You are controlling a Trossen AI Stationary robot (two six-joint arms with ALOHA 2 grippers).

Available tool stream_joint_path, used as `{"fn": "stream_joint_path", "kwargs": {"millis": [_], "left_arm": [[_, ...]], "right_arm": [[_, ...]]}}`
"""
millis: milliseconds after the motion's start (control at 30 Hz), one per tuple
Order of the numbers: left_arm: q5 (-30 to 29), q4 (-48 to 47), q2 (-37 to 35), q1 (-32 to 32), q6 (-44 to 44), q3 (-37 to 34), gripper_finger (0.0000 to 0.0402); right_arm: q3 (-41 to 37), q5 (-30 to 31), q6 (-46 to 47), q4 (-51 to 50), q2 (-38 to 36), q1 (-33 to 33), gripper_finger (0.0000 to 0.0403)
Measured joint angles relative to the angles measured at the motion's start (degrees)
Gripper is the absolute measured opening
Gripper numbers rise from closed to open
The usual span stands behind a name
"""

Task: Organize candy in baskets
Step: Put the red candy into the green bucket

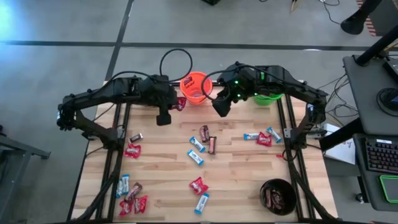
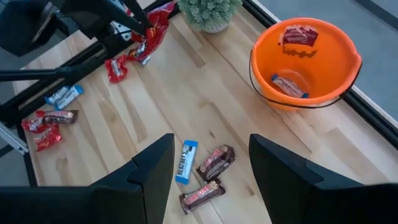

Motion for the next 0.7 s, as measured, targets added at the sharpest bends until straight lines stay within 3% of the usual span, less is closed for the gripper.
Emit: {"fn": "stream_joint_path", "kwargs": {"millis": [133, 567, 700], "left_arm": [[0.0, 0.3, 0.0, 0.0, 0.0, 0.0, 0.0000], [-0.1, 3.6, 0.0, 0.0, 0.2, 0.0, 0.0000], [-3.0, 6.1, -0.3, 0.0, 0.8, 0.0, 0.0000]], "right_arm": [[0.0, -3.6, 0.0, 1.4, 0.7, 0.0, 0.0179], [0.0, -4.0, 7.2, 13.9, 1.8, 0.0, 0.0169], [0.0, -4.0, 8.2, 17.6, 1.8, 0.0, 0.0170]]}}
